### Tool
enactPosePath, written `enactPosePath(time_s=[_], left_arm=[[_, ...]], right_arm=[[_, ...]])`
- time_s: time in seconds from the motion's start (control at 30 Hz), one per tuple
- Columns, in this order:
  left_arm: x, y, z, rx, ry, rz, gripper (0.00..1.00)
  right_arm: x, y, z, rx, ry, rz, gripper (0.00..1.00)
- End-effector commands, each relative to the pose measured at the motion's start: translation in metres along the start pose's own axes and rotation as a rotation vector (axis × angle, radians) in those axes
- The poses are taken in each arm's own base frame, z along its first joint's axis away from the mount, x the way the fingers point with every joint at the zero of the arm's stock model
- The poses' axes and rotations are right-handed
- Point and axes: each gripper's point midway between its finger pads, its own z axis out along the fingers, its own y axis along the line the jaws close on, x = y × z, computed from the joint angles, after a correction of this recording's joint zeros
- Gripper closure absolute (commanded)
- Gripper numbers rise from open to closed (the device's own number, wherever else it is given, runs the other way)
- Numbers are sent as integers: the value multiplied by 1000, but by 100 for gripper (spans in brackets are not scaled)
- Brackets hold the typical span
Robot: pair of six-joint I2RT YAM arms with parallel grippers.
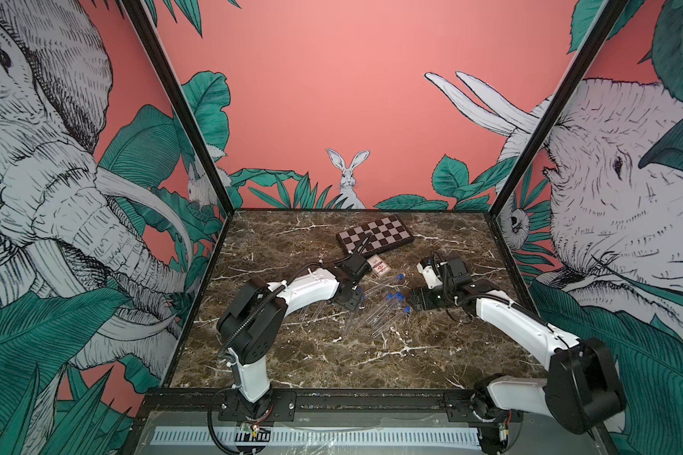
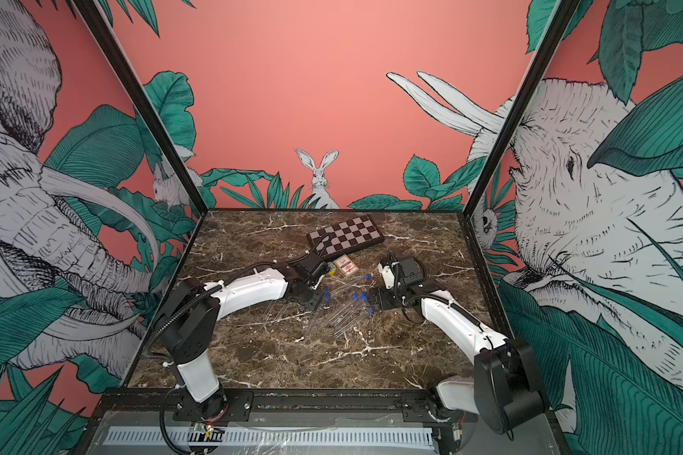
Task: Remove stoppers from test tubes
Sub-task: Pick up the test tube at the center of the board.
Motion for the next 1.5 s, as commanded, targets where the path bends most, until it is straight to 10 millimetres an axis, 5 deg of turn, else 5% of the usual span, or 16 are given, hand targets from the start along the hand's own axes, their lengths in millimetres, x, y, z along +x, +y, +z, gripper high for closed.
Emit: enactPosePath(time_s=[0.0, 1.47], left_arm=[[-2, 4, -1, -8, -2, -36, 36], [7, 4, 11, -3, 46, -59, 41]], right_arm=[[2, 8, 7, -48, -5, 30, 10], [-3, 20, 15, -122, -22, 58, 6]])
